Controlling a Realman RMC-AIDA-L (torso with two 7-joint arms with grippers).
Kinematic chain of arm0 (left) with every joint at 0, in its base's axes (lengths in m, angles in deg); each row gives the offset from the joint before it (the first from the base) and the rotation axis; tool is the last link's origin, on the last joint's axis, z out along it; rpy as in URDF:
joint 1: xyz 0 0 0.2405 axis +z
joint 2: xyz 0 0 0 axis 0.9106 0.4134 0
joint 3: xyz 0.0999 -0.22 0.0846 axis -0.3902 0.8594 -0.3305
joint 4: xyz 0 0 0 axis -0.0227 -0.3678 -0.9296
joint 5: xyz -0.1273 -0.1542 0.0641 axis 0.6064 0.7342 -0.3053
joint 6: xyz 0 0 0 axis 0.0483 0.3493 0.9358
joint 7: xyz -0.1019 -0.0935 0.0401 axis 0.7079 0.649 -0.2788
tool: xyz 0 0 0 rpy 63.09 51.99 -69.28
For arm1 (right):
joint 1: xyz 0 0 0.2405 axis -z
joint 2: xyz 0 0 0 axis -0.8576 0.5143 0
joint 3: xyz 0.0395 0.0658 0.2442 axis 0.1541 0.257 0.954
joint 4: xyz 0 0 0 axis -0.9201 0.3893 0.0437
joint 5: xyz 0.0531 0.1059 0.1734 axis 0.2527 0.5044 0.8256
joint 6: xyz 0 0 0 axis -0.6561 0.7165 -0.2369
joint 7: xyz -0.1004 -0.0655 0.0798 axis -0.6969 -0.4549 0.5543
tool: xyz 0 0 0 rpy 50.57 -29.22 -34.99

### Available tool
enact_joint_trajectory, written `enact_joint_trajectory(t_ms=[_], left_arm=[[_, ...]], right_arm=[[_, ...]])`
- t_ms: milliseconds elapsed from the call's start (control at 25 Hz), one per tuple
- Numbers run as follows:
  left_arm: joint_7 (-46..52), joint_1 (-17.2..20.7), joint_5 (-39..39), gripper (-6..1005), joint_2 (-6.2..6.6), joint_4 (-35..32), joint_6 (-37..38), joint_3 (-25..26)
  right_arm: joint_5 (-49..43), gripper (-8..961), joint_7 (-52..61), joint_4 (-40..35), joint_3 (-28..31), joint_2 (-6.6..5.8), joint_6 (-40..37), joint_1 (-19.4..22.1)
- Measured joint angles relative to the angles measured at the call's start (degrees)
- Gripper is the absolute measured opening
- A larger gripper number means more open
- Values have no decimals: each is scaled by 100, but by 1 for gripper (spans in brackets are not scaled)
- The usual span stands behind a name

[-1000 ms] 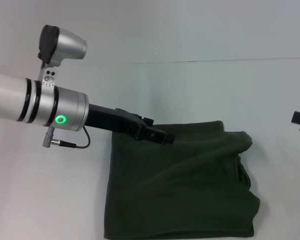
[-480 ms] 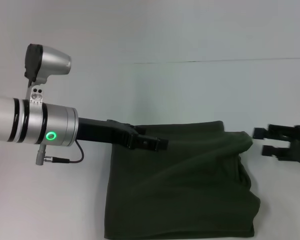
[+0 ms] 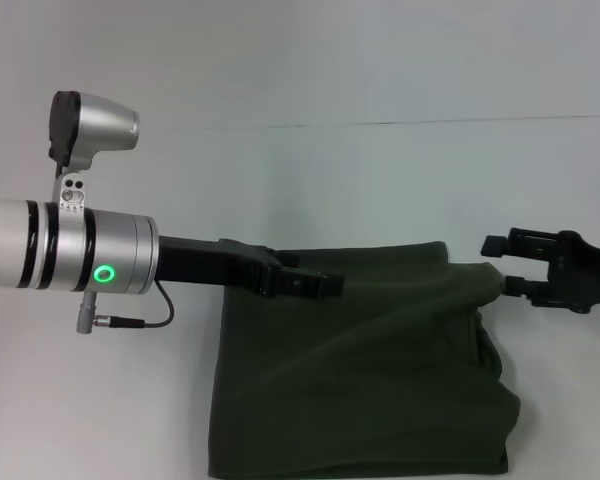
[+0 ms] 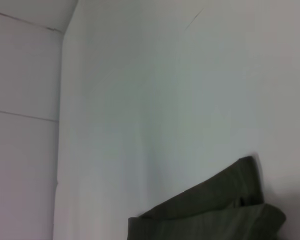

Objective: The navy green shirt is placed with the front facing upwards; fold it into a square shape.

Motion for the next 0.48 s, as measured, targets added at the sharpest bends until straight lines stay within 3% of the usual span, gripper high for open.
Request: enact_joint_trajectory(t_ms=[480], left_arm=[[-46, -4, 86, 891, 15, -10, 4, -2]], right_arm=[[-34, 799, 0, 335, -204, 97, 480, -370]])
